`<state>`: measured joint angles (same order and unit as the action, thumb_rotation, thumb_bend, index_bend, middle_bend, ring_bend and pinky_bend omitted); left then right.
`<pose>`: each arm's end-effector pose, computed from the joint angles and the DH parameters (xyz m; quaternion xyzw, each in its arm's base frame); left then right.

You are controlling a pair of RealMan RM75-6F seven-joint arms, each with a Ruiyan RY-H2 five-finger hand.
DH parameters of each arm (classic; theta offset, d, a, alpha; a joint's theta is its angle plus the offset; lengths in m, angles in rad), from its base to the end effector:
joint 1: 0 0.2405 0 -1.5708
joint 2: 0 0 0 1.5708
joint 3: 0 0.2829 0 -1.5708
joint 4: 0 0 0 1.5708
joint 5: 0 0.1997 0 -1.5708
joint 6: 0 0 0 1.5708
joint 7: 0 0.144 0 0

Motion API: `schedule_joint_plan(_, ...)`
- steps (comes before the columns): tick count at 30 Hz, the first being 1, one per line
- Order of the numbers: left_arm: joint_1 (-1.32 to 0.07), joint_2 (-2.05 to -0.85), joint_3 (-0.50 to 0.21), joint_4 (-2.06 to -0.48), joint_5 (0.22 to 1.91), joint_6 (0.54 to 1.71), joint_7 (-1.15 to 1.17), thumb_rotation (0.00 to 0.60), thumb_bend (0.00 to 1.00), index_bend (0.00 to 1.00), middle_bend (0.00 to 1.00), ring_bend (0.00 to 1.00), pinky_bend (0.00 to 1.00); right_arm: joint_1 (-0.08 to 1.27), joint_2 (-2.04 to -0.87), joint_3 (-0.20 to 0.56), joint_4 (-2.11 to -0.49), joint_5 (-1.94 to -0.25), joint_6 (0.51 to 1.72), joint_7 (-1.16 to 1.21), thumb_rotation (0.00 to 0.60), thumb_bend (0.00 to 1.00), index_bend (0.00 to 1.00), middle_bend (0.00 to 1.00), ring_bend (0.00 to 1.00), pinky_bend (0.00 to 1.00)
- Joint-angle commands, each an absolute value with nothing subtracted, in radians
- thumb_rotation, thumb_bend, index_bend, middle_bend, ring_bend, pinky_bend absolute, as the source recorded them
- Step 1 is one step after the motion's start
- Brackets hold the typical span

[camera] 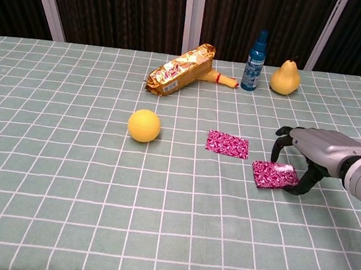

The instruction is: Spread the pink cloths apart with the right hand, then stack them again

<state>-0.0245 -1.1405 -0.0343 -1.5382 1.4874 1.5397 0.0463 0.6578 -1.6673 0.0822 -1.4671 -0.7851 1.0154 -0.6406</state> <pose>-0.3531 0.1590 0.1858 -0.5877 -0.3666 -0.3509 0.6302 -0.2275 -0.3122 -0.0538 0.7323 -0.4471 0.2198 0.4643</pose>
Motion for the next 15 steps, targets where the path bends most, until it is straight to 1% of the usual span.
schedule_joint_plan(1, -0.023, -1.142, -0.034, -1.534, 1.487, 1.54, 0.043, 0.6, 0.04, 0.17, 0.14, 0.1, 0.1, 0.655, -1.667, 0.08, -1.469, -0.783, 1.02, -0.643, 0.6, 0.17, 0.35, 0.05, 0.0, 0.0)
schedule_joint_plan(8, -0.023, -1.145, -0.034, -1.529, 1.49, 1.542, 0.04, 0.6, 0.04, 0.17, 0.14, 0.1, 0.1, 0.654, -1.666, 0.076, -1.459, -0.785, 1.014, -0.643, 0.596, 0.17, 0.31, 0.05, 0.0, 0.0)
schedule_joint_plan(15, -0.022, -1.144, -0.034, -1.53, 1.489, 1.541, 0.041, 0.6, 0.04, 0.17, 0.14, 0.1, 0.1, 0.655, -1.668, 0.075, -1.45, -0.788, 1.004, -0.641, 0.597, 0.17, 0.31, 0.04, 0.0, 0.0)
